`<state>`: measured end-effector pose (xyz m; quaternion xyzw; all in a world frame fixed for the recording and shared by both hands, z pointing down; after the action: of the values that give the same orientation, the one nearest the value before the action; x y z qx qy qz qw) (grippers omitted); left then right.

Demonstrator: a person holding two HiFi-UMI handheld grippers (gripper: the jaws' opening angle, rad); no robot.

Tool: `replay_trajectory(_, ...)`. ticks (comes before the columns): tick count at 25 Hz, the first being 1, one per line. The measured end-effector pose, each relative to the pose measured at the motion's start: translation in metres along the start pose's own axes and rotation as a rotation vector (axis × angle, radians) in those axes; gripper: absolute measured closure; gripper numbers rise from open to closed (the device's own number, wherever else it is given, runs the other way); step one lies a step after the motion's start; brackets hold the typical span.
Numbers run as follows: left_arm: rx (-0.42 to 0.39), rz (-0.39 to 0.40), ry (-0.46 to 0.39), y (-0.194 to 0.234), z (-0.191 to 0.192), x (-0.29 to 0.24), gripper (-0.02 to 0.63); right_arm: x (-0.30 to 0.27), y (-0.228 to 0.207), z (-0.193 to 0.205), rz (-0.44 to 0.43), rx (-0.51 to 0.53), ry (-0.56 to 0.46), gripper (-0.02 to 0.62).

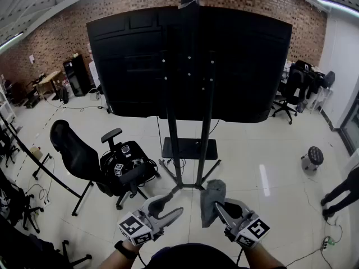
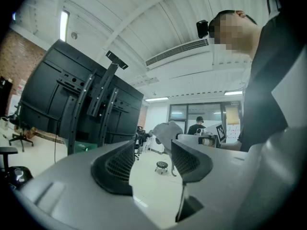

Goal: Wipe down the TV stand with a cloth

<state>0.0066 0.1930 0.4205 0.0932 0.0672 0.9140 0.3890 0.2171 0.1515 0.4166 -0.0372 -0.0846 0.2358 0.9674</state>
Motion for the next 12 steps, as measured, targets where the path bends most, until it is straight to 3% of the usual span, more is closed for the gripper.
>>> replay_trajectory(6, 0.004, 0.000, 0.003, 0.004, 0.009, -0.011, 0.342, -0.002, -0.015, 0.008, -0.007, -0.013, -0.018, 0.586)
replay_trajectory(12, 0.023, -0.007, 0.006, 0.035, 0.011, -0.021, 0.342, -0.025, -0.034, 0.013, 0.002, -0.021, -0.018, 0.586)
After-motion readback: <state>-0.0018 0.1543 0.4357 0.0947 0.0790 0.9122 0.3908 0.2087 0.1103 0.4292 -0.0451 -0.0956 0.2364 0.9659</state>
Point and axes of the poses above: the fingertips, and each gripper's own axes: x backward along the fingers, y to its left, z out of its underside, the point moved 6 cm from there along x, backward along the fingers, and after that the axes turned 4 degrees about -y, right-handed, at the moved point
